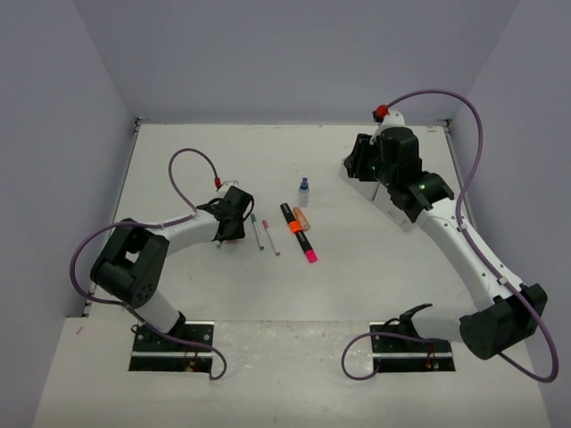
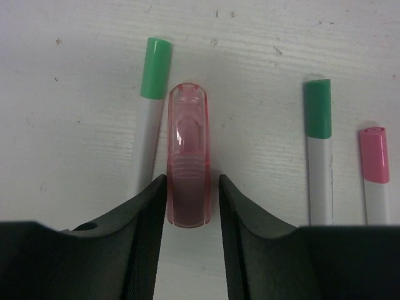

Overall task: Sort the stationery into containers
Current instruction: Pick up the stationery from the center of the board.

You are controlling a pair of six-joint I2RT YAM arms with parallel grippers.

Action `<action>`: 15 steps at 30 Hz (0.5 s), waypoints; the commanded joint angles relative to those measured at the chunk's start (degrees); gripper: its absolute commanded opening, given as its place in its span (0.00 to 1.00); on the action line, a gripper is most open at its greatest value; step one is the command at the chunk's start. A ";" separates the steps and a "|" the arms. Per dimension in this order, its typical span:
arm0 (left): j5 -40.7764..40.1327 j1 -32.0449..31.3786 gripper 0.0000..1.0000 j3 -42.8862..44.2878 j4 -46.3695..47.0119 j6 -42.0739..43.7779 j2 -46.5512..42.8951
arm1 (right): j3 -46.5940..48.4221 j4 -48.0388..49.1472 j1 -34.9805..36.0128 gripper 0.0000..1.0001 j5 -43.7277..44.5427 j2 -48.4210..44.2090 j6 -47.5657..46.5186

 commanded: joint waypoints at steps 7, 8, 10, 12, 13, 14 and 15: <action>5.71 0.27 0.19 -1.15 3.92 2.17 4.01 | 1.35 1.58 0.40 0.39 -2.80 0.21 -0.65; 6.42 0.19 0.13 -1.15 3.92 2.44 3.84 | 1.17 1.59 0.40 0.40 -3.77 0.04 -0.65; 7.64 -0.25 0.00 -0.81 3.92 2.88 1.84 | -0.22 4.10 0.40 0.41 -9.08 -0.83 -0.82; 7.49 -1.44 0.00 -0.51 3.72 3.17 -2.92 | -1.31 6.80 0.40 0.46 -16.12 -1.57 -0.80; 7.03 -2.56 0.00 -0.32 3.74 3.28 -5.72 | -1.72 8.09 0.40 0.49 -20.89 -1.85 -0.54; 6.47 -4.04 0.00 -0.30 4.15 3.53 -8.00 | -1.91 8.91 0.40 0.50 -25.24 -1.90 0.01; 5.95 -5.49 0.00 -0.35 4.87 3.99 -10.59 | -2.11 9.79 0.40 0.51 -28.43 -1.90 0.74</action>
